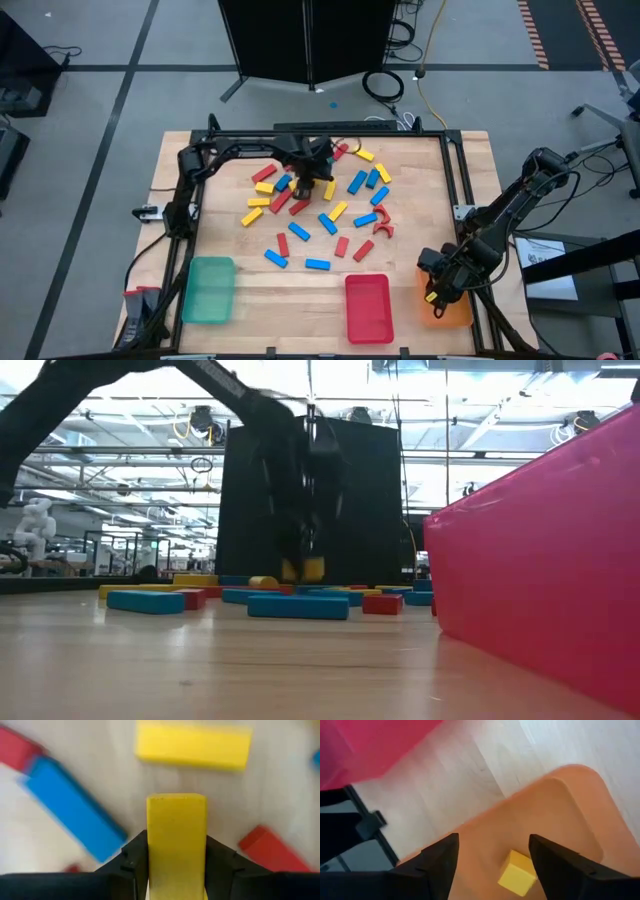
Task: Sort blocks
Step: Put the yellow block into the orange bin
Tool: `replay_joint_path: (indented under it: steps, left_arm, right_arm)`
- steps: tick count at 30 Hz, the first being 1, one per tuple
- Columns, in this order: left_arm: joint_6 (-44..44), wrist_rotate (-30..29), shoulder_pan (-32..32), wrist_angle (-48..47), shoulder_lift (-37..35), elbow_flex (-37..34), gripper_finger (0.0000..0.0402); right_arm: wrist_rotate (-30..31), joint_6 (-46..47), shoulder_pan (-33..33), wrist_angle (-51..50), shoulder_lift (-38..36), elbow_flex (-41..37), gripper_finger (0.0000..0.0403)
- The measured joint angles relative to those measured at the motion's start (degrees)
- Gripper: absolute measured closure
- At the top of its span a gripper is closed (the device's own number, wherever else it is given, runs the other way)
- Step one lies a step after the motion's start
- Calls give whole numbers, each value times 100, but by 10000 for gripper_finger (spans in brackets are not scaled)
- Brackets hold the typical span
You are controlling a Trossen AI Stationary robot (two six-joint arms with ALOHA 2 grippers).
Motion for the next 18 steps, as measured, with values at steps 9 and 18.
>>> replay_joint_path:
  steps: [9, 18]
  left_arm:
    - [-745, 177, -63, 359, -889, 492, 267]
    - [-1809, 1014, -156, 1587, -1769, 488, 267]
  right_arm:
    - [1973, -319, -410, -134, -291, 0, 179]
    - [5703, -1501, -1818, 299, -1107, 0, 179]
